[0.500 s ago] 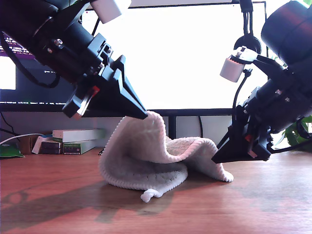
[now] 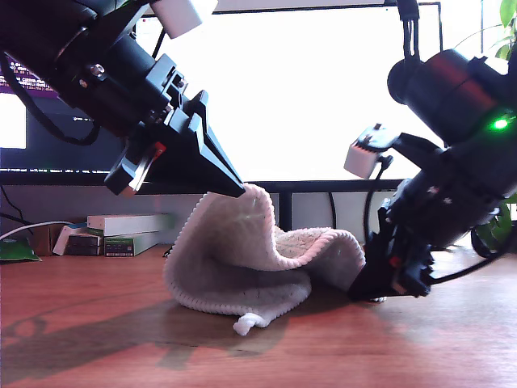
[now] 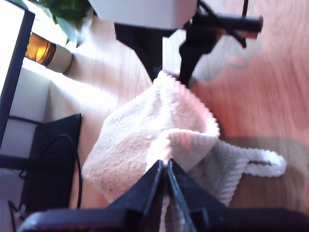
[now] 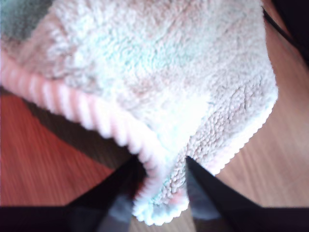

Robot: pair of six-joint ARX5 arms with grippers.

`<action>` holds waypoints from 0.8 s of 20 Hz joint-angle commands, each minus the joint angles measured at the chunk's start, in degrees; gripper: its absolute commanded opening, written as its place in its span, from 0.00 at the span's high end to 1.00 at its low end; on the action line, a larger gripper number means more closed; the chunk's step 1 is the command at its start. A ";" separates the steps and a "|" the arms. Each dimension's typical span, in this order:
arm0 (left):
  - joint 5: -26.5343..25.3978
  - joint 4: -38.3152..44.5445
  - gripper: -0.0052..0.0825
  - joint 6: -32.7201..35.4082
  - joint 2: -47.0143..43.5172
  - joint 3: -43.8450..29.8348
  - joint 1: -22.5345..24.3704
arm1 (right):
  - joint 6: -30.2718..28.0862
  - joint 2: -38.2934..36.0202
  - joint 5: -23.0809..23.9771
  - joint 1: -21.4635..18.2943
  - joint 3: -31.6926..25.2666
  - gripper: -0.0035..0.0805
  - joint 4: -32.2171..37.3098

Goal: Fold the tea towel to a neat square and place it to the right

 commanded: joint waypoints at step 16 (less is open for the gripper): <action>-2.51 -2.54 0.96 -5.44 -5.60 -0.11 2.58 | -4.33 -7.89 11.78 0.44 18.10 0.97 -31.98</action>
